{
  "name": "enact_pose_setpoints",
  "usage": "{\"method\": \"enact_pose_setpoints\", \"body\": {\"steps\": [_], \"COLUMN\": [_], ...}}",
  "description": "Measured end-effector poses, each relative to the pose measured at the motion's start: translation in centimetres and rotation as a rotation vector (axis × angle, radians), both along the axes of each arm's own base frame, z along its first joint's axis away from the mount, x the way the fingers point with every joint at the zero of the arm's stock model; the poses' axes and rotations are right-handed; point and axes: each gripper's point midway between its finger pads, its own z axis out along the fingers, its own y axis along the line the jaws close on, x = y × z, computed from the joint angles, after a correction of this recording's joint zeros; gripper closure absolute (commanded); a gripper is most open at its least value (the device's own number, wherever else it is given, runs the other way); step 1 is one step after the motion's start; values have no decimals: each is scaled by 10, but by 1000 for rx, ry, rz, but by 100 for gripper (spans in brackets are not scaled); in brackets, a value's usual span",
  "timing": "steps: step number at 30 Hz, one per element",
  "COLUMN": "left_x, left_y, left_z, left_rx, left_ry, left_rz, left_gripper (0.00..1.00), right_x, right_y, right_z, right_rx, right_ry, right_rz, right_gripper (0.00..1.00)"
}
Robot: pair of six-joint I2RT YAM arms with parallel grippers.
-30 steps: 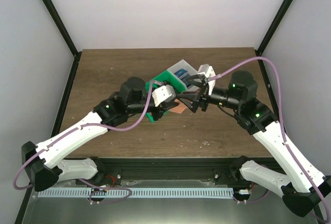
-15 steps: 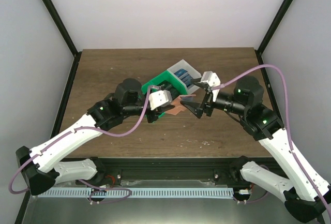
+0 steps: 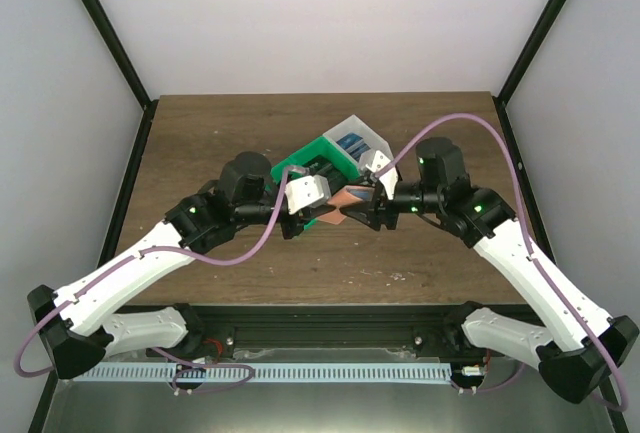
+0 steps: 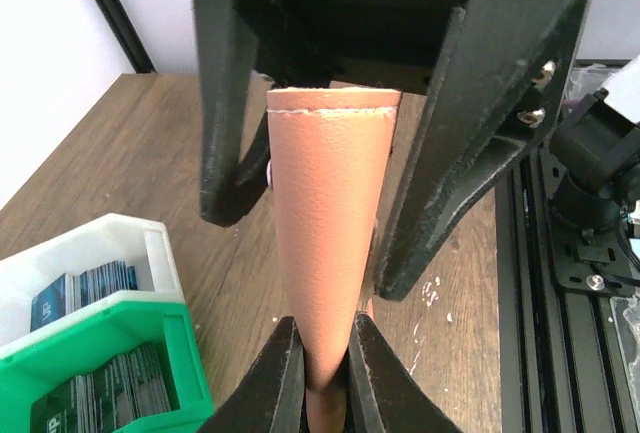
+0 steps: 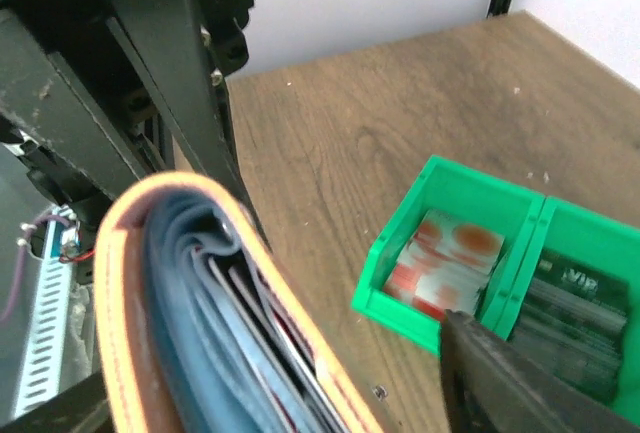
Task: Put the credit cards into the card holder
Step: Close the card holder at the center of the board.
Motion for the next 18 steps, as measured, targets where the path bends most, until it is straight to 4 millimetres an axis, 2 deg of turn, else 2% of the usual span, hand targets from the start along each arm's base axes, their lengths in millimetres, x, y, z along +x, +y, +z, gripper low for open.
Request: {"method": "enact_pose_setpoints", "body": {"steps": [4,7,10,12,15,18], "left_x": [4,8,14,21,40,61], "left_y": [2,2,2,3,10,25], "left_z": [0,-1,-2,-3,-8,-15], "left_rx": [-2,-6,-16,-25,-33,-48], "left_ry": [16,34,67,95,151,227], "left_rz": [35,63,109,166,307,482], "left_gripper": [99,91,60,39,26,24], "right_x": [-1,-3,-6,-7,-1,10], "right_y": [-3,-4,-5,-7,-10,-11], "right_z": [-5,-6,-6,-6,-7,-7], "right_rx": [-18,-18,-10,-8,-15,-18], "right_ry": [13,19,22,22,8,-30], "right_rz": [-3,-8,-9,-16,-54,-100], "right_gripper": [64,80,84,82,79,78]}}
